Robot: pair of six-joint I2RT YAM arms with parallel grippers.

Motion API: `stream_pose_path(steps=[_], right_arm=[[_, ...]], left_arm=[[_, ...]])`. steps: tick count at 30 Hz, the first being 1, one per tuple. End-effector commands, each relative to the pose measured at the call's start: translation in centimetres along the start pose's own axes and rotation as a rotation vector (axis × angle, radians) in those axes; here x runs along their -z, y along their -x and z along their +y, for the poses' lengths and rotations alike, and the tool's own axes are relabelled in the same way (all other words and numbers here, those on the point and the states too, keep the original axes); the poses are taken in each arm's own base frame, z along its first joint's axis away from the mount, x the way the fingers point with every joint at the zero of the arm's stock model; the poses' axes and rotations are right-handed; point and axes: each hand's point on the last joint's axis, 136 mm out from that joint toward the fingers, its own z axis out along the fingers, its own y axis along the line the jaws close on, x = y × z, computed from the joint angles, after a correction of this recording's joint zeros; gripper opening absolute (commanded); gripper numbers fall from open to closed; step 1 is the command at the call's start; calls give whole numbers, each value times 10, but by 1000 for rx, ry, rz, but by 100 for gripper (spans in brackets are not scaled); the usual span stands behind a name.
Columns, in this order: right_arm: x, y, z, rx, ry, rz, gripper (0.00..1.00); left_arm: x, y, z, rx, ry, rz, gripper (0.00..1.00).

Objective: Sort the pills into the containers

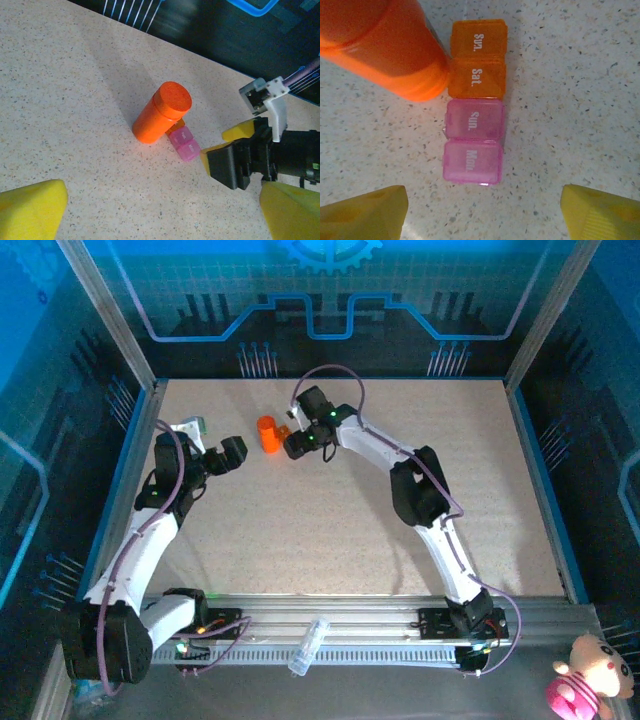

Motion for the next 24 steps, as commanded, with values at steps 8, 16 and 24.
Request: stream_pose_path(steps=[8,16,24], right_arm=[[-31,-4,8,61,-13,64,83],[-45,-6,10,77,-16,63,83],[-51,-7,9,76,-16,64,83]], left_arm=[[2,5,-5,18,-7,7,99],[2,3,-4,20,-3,16,99],[3,1,-3,18,1,22,99]])
